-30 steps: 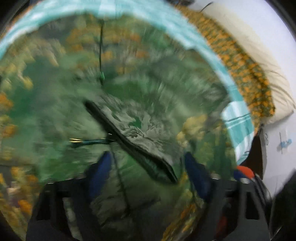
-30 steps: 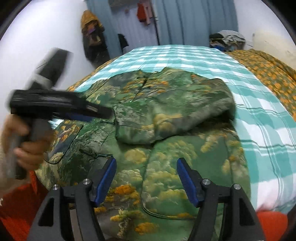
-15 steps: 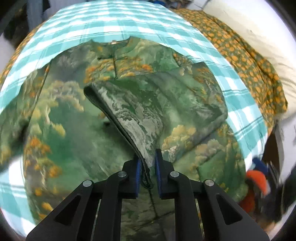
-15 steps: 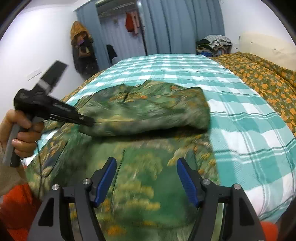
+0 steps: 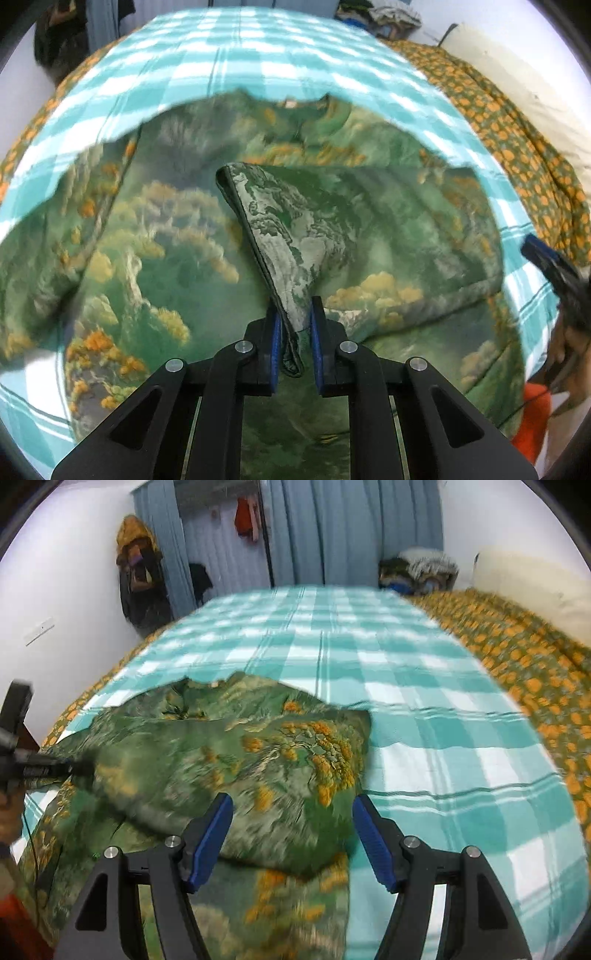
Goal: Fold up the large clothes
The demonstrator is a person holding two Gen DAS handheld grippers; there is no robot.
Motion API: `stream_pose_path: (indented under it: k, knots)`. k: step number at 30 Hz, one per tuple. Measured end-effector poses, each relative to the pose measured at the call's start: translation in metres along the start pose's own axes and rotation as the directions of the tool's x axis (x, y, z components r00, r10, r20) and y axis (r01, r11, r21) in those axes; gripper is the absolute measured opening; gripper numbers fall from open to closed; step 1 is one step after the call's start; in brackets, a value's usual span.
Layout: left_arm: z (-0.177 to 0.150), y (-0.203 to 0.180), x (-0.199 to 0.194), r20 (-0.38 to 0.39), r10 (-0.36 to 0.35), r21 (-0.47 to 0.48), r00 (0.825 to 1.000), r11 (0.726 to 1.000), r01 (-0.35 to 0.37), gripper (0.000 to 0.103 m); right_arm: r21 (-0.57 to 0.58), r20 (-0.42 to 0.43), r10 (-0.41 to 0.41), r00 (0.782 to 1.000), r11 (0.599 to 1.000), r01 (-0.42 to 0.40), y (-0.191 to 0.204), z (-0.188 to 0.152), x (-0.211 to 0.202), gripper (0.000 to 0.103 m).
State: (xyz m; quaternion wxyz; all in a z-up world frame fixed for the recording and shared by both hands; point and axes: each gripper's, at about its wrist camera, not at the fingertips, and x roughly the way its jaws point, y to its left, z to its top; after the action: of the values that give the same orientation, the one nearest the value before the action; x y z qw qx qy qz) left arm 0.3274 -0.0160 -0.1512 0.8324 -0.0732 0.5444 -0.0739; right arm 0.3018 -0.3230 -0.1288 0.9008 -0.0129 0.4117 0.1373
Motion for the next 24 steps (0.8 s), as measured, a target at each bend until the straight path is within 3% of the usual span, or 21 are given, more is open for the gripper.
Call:
stream_pose_path:
  k: [2, 8, 16, 18, 20, 24]
  knots:
    - [-0.008, 0.002, 0.01, -0.015, 0.016, 0.017, 1.0, 1.0, -0.015, 0.013, -0.012, -0.065, 0.011, 0.998, 1.0, -0.012, 0.001, -0.001, 0.032, 0.044]
    - [-0.023, 0.009, 0.026, -0.023, 0.007, 0.01, 1.0, 1.0, -0.007, 0.013, -0.032, -0.212, -0.008, 0.977, 0.999, 0.001, 0.005, -0.03, 0.093, 0.043]
    - [-0.033, 0.009, 0.032, -0.007, 0.011, 0.026, 1.0, 1.0, -0.011, 0.014, -0.05, -0.288, -0.017, 0.958, 0.999, 0.002, 0.007, -0.015, 0.1, 0.043]
    - [-0.034, 0.01, 0.033, -0.006, 0.011, 0.029, 1.0, 1.0, -0.011, 0.014, -0.035, -0.286, 0.0, 0.958, 0.999, -0.011, 0.006, 0.006, 0.094, 0.043]
    - [-0.035, 0.01, 0.035, -0.005, 0.008, 0.02, 1.0, 1.0, -0.008, 0.014, -0.003, -0.219, 0.02, 0.975, 1.0, -0.021, 0.002, 0.033, 0.081, 0.043]
    - [-0.036, 0.01, 0.037, -0.003, 0.008, 0.013, 1.0, 1.0, -0.008, 0.014, 0.032, -0.143, -0.01, 0.99, 0.999, 0.014, -0.008, 0.076, 0.091, 0.043]
